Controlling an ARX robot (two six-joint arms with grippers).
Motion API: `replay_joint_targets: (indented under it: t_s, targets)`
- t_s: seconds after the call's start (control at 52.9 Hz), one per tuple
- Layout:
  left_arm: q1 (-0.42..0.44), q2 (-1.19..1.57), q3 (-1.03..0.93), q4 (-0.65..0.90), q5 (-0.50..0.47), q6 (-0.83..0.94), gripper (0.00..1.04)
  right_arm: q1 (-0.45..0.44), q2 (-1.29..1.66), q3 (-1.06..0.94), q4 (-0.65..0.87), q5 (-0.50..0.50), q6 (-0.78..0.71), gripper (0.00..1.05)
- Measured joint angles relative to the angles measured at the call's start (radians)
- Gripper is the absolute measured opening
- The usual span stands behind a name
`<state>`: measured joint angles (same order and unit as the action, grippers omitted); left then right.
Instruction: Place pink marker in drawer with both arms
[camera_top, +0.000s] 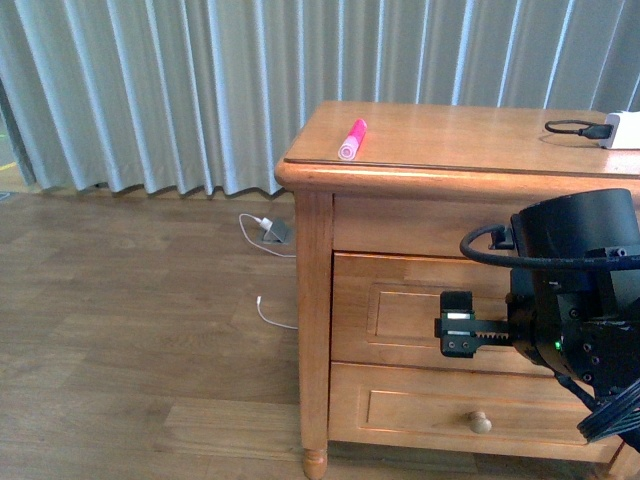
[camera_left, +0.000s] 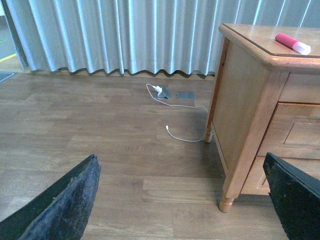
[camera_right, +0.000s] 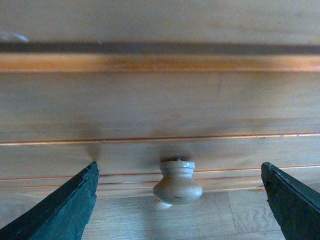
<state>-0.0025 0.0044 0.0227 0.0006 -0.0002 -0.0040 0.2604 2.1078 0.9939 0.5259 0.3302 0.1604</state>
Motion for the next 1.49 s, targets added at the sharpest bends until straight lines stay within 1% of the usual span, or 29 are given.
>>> replay_joint_targets:
  t_s: [0.341, 0.435, 0.454, 0.492, 0.568, 0.681, 0.738, 0.776, 0.965, 1.097, 1.419, 1.495]
  targets:
    - [0.0, 0.0, 0.0, 0.0, 0.0, 0.0, 0.99, -0.003, 0.02, 0.01, 0.027, -0.034, -0.02, 0.95]
    - [0.0, 0.0, 0.0, 0.0, 0.0, 0.0, 0.99, -0.003, 0.03, 0.021, 0.023, -0.052, -0.02, 0.82]
    - [0.0, 0.0, 0.0, 0.0, 0.0, 0.0, 0.99, -0.003, 0.033, 0.023, 0.019, -0.053, -0.019, 0.77]
    - [0.0, 0.0, 0.0, 0.0, 0.0, 0.0, 0.99, -0.004, 0.038, 0.024, 0.019, -0.053, -0.019, 0.7]
    - [0.0, 0.0, 0.0, 0.0, 0.0, 0.0, 0.99, -0.005, 0.042, 0.025, 0.019, -0.054, -0.02, 0.59]
    - [0.0, 0.0, 0.0, 0.0, 0.0, 0.0, 0.99, -0.013, 0.045, 0.024, 0.021, -0.043, -0.03, 0.34]
    - [0.0, 0.0, 0.0, 0.0, 0.0, 0.0, 0.99, -0.014, 0.045, 0.024, 0.021, -0.042, -0.033, 0.26]
    - [0.0, 0.0, 0.0, 0.0, 0.0, 0.0, 0.99, -0.014, 0.045, 0.024, 0.021, -0.042, -0.035, 0.24]
    - [0.0, 0.0, 0.0, 0.0, 0.0, 0.0, 0.99, -0.009, 0.031, 0.017, -0.006, -0.048, -0.042, 0.24]
    - [0.0, 0.0, 0.0, 0.0, 0.0, 0.0, 0.99, -0.006, -0.006, -0.016, -0.037, -0.077, -0.039, 0.23]
    - [0.0, 0.0, 0.0, 0.0, 0.0, 0.0, 0.99, 0.034, -0.239, -0.299, -0.107, -0.144, -0.01, 0.23]
    - [0.0, 0.0, 0.0, 0.0, 0.0, 0.0, 0.99, 0.044, -0.325, -0.397, -0.109, -0.168, -0.01, 0.23]
